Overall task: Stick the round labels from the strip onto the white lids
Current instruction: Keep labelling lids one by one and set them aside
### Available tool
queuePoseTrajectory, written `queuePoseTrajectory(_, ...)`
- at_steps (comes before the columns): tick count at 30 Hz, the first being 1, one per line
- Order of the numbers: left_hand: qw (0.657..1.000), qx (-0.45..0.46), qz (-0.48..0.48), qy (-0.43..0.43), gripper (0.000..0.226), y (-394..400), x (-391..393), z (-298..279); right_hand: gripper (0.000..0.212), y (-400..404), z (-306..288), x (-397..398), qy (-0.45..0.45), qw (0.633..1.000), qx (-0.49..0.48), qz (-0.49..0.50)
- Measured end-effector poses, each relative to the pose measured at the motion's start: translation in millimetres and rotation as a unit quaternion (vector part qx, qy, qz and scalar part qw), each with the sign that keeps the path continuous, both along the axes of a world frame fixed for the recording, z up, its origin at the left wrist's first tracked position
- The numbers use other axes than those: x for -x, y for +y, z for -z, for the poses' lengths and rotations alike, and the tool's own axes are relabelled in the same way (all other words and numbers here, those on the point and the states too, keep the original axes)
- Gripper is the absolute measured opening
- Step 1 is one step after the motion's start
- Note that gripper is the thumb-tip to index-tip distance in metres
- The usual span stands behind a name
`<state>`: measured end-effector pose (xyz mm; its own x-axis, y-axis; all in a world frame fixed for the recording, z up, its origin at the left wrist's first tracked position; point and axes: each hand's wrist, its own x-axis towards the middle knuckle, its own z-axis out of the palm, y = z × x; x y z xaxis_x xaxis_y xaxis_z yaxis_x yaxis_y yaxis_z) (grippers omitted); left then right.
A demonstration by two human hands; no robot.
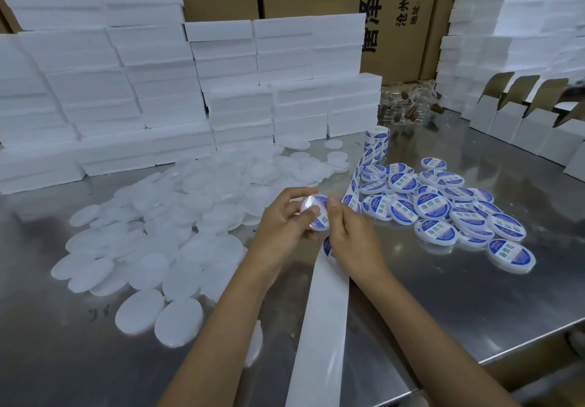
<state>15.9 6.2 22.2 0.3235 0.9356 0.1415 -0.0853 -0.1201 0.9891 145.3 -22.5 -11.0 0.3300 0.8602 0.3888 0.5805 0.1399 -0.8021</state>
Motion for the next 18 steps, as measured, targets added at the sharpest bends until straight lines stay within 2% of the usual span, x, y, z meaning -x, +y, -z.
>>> queuePoseTrajectory(4, 0.996, 0.010, -0.079, -0.026, 0.024, 2.5, 7.2, -3.9, 0.059, -1.2, -3.0, 3.6, 0.050, 0.998, 0.012, -0.040)
queuePoseTrajectory(9, 0.992, 0.042, -0.089, -0.076, 0.029, 1.6, 8.0, -4.0, 0.043, -1.2, -2.5, 5.6, 0.046, 0.997, -0.013, -0.055)
queuePoseTrajectory(12, 0.996, 0.027, -0.064, -0.063, 0.025, 0.3, 6.2, -4.2, 0.040, -1.6, -2.1, 4.0, 0.059, 0.997, -0.025, -0.052)
queuePoseTrajectory(15, 0.999, 0.021, 0.009, -0.048, 0.043, 0.3, 7.9, -5.1, 0.040, -1.4, -1.7, 3.0, 0.071, 0.996, -0.033, -0.042)
queuePoseTrajectory(18, 0.999, -0.001, 0.040, -0.038, 0.042, -2.1, 7.8, -7.5, 0.045, -0.4, -3.0, 2.2, 0.084, 0.996, -0.036, -0.026)
